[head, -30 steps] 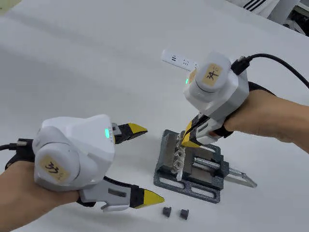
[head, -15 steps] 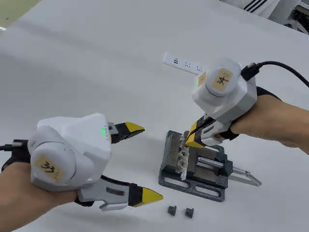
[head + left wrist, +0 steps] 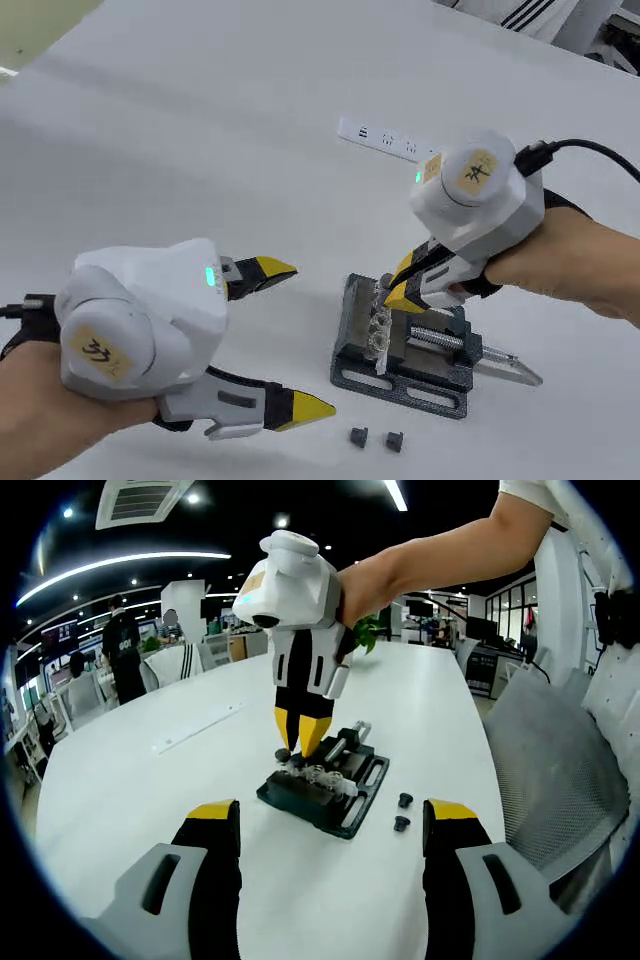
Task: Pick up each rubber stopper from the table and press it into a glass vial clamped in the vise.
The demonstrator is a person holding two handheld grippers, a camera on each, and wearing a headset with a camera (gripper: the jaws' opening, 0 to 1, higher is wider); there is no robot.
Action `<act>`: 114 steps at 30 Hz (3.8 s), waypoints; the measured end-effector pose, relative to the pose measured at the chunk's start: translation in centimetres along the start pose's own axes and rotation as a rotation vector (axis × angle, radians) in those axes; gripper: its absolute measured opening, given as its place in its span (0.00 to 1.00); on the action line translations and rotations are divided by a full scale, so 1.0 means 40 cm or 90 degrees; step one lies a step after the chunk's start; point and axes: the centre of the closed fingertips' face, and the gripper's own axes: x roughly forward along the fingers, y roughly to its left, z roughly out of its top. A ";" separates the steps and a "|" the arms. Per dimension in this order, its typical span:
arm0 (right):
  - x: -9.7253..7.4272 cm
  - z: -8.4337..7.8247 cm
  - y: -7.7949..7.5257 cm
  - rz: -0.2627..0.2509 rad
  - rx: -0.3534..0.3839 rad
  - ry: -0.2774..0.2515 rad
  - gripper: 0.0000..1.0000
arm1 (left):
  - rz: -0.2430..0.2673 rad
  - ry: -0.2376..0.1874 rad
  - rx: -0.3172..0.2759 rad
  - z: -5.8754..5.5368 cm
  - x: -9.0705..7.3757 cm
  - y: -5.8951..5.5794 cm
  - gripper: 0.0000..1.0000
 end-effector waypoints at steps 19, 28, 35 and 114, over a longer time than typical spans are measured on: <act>-0.090 -0.041 0.007 -0.068 0.062 -0.091 0.18 | -0.022 0.029 0.027 -0.012 -0.005 -0.028 0.72; -0.119 -0.076 0.027 -0.092 0.104 -0.143 0.26 | -0.033 0.051 0.043 -0.019 -0.008 -0.044 0.70; -0.133 -0.112 0.044 -0.111 0.128 -0.170 0.30 | -0.046 0.075 0.065 -0.031 -0.001 -0.056 0.68; -0.157 -0.390 0.242 -0.141 0.229 -0.362 0.74 | -0.223 0.291 0.210 -0.202 0.197 -0.193 0.09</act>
